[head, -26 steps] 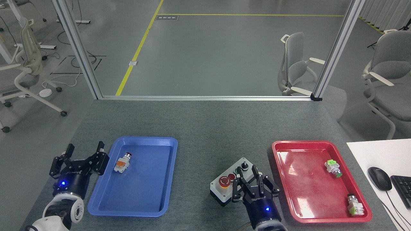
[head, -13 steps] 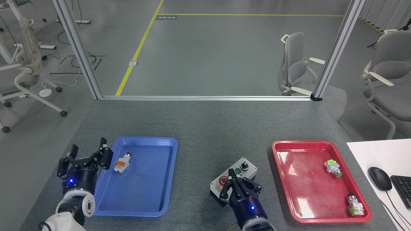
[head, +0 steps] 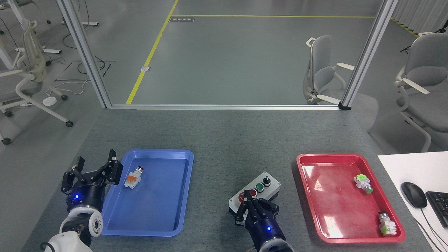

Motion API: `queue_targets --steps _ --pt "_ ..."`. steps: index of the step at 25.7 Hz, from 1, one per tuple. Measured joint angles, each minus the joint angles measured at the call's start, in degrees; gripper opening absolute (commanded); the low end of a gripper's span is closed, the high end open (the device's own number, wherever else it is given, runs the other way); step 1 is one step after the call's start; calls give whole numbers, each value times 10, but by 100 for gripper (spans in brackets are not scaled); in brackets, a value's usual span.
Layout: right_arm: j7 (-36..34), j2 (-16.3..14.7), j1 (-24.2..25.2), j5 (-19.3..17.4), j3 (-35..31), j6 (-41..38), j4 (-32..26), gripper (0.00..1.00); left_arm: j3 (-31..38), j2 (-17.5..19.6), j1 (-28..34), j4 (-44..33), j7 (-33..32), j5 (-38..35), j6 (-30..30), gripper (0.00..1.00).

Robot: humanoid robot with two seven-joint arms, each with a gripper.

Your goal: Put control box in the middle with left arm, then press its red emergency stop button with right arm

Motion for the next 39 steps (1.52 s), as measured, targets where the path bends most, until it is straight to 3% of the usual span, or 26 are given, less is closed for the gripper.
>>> queue_targets --steps 11,21,22,24,26,29,39 --pt "-19 2 -4 -6 1 5 36 0 -8 -9 18 4 1 -1 -2 99" --pt "-23 3 -9 -22 -5 12 -32 0 -43 -33 28 26 5 -2 0 99" --pt "-23 2 -10 -22 -7 12 -37 9 -44 -33 28 27 4 -1 0 99" --pt "-25 0 -11 -23 -15 13 -51 38 -46 -33 28 27 1 1 1 99" --pt "-25 -2 -9 -28 -31 22 -63 77 -47 -33 28 28 -1 3 1 99" --pt "-26 -4 -6 -47 -49 47 -72 98 -47 -34 28 28 -1 7 1 99" --pt "-29 -29 16 -68 -99 66 -92 98 -47 -34 28 28 -1 9 0 99"
